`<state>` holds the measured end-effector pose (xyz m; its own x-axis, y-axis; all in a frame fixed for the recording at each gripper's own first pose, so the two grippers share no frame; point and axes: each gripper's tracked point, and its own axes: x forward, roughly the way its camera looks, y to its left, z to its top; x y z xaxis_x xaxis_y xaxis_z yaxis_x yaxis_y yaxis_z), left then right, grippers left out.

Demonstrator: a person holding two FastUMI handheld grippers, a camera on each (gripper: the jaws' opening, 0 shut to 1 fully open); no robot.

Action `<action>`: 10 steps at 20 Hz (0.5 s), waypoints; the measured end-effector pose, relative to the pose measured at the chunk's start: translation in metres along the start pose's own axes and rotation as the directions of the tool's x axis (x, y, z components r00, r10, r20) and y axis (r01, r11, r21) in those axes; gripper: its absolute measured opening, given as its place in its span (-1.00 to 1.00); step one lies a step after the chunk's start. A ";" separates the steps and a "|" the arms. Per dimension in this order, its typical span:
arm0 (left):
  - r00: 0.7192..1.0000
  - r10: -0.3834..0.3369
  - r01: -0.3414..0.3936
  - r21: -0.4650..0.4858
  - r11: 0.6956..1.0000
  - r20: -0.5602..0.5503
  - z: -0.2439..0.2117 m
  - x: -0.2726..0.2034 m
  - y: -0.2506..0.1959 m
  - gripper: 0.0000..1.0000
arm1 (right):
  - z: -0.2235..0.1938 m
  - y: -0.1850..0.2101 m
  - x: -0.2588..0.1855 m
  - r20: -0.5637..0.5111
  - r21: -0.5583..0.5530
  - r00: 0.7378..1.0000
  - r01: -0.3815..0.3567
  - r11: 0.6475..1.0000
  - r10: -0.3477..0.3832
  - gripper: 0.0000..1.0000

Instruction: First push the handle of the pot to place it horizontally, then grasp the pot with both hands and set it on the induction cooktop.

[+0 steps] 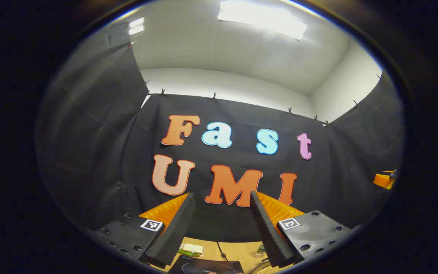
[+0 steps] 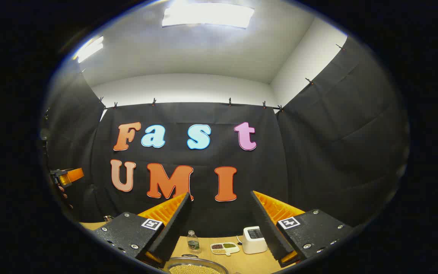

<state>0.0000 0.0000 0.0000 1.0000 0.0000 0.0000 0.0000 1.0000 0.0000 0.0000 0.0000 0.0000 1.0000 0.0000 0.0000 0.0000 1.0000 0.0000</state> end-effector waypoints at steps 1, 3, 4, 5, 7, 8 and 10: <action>1.000 0.028 -0.028 0.009 1.000 -0.002 0.000 0.001 0.007 0.94 | -0.001 0.000 0.001 0.000 -0.001 1.000 -0.001 1.000 0.001 0.89; 0.998 0.063 -0.063 0.020 0.998 -0.010 -0.003 0.000 0.013 0.89 | -0.007 0.001 0.001 -0.008 -0.001 1.000 -0.003 1.000 0.003 0.89; 0.997 0.070 -0.070 0.018 0.997 -0.016 -0.005 0.001 0.012 0.94 | -0.009 0.000 0.000 -0.014 0.000 1.000 -0.007 1.000 0.007 0.89; 0.997 0.069 -0.068 0.014 0.998 -0.019 -0.006 0.002 0.011 0.94 | -0.012 0.002 0.001 -0.021 0.000 1.000 -0.012 1.000 0.012 0.89; 0.996 0.089 -0.088 0.009 0.996 -0.008 -0.004 0.004 0.015 0.89 | -0.015 0.004 0.002 -0.030 -0.003 0.999 -0.019 1.000 0.019 0.89; 0.995 0.100 -0.100 0.002 0.995 0.005 -0.001 0.004 0.018 0.89 | -0.014 0.005 0.003 -0.030 -0.006 0.999 -0.022 1.000 0.021 0.89; 0.996 0.092 -0.092 0.005 0.996 0.010 0.000 0.003 0.013 0.89 | -0.015 0.003 0.005 -0.030 -0.013 0.999 -0.019 1.000 0.019 0.89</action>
<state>0.0034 0.0132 0.0001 0.9957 0.0918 0.0098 -0.0919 0.9958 0.0052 0.0045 0.0026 -0.0148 0.9994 0.0186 -0.0302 -0.0190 0.9997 -0.0127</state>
